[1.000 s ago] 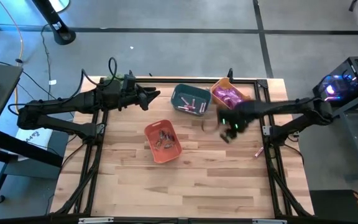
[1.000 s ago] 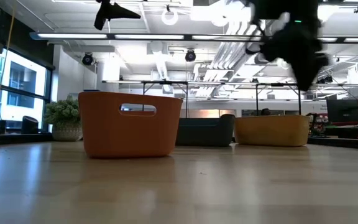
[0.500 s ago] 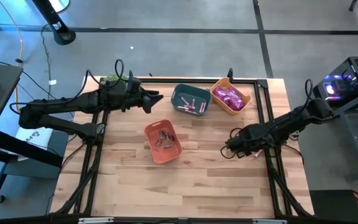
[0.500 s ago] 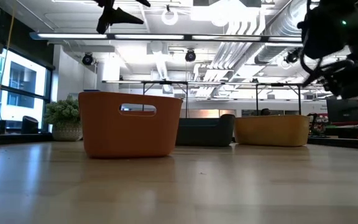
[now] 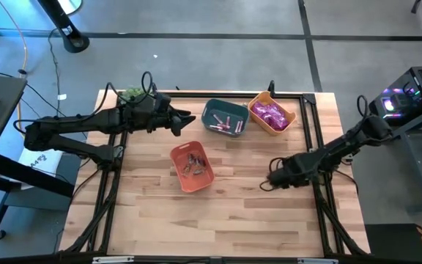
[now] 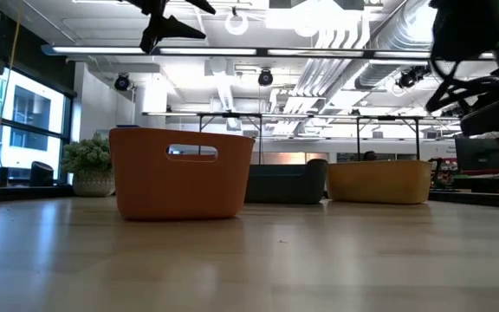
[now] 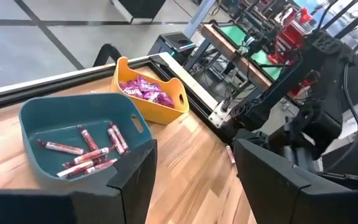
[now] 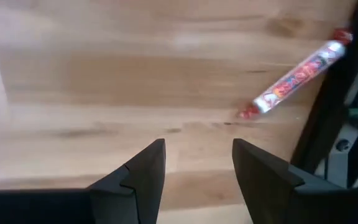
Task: Sort candy
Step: Put the red candy into the blue bin
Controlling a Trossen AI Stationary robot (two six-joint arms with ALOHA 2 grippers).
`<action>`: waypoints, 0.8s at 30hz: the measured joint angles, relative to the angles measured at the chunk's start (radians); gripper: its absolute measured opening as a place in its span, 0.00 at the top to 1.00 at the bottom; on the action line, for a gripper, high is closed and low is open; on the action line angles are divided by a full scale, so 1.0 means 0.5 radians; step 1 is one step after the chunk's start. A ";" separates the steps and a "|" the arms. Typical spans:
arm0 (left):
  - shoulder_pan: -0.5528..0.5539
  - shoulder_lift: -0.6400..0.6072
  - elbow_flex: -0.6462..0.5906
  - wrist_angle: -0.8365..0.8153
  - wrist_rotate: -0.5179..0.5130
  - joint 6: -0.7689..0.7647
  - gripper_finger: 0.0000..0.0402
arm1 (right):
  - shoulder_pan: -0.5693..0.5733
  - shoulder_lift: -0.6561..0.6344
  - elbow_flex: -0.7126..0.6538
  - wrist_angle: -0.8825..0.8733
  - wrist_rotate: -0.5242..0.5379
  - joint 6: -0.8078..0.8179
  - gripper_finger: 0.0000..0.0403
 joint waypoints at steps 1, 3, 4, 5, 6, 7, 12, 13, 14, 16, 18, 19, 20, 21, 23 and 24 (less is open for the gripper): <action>0.000 0.000 0.000 0.000 0.000 0.001 0.48 | 0.042 0.000 0.000 -0.012 0.037 0.110 0.55; 0.000 0.001 0.000 -0.001 0.001 0.020 0.48 | 0.119 0.000 -0.012 -0.064 0.063 0.300 0.55; 0.000 0.001 0.000 -0.001 0.005 0.033 0.48 | 0.156 0.000 -0.031 -0.089 0.065 0.402 0.55; 0.000 0.001 0.000 0.000 0.017 0.041 0.48 | 0.192 0.000 -0.058 -0.104 0.065 0.507 0.55; 0.000 0.000 0.000 0.000 0.027 0.050 0.48 | 0.223 0.000 -0.089 -0.105 0.067 0.607 0.55; 0.000 0.000 0.000 0.000 0.033 0.053 0.48 | 0.249 0.000 -0.124 -0.094 0.068 0.709 0.55; 0.000 0.000 0.000 0.000 0.049 0.053 0.48 | 0.269 -0.001 -0.305 0.058 0.135 0.995 0.55; 0.000 0.001 0.000 -0.001 0.067 0.056 0.48 | 0.250 -0.005 -0.333 0.075 0.137 0.998 0.55; 0.000 0.001 0.000 -0.001 0.079 0.057 0.48 | 0.230 -0.007 -0.356 0.077 0.133 1.001 0.55; 0.000 0.000 0.000 -0.008 0.084 0.057 0.48 | 0.187 -0.010 -0.380 0.071 0.127 1.000 0.55; 0.000 0.001 0.000 -0.020 0.097 0.056 0.48 | 0.146 -0.010 -0.385 0.064 0.139 0.951 0.55; 0.000 0.000 0.000 -0.028 0.102 0.055 0.48 | 0.128 -0.009 -0.386 0.062 0.145 0.916 0.55; 0.000 0.001 0.000 -0.029 0.113 0.053 0.48 | 0.115 -0.008 -0.387 0.060 0.150 0.892 0.55; 0.000 0.000 0.000 -0.032 0.116 0.053 0.48 | 0.106 -0.007 -0.388 0.057 0.154 0.889 0.55; 0.000 0.000 0.000 -0.040 0.121 0.052 0.48 | 0.107 -0.007 -0.390 0.049 0.184 0.921 0.57; 0.000 0.000 0.000 -0.040 0.121 0.052 0.48 | 0.107 -0.006 -0.392 0.049 0.196 0.927 0.60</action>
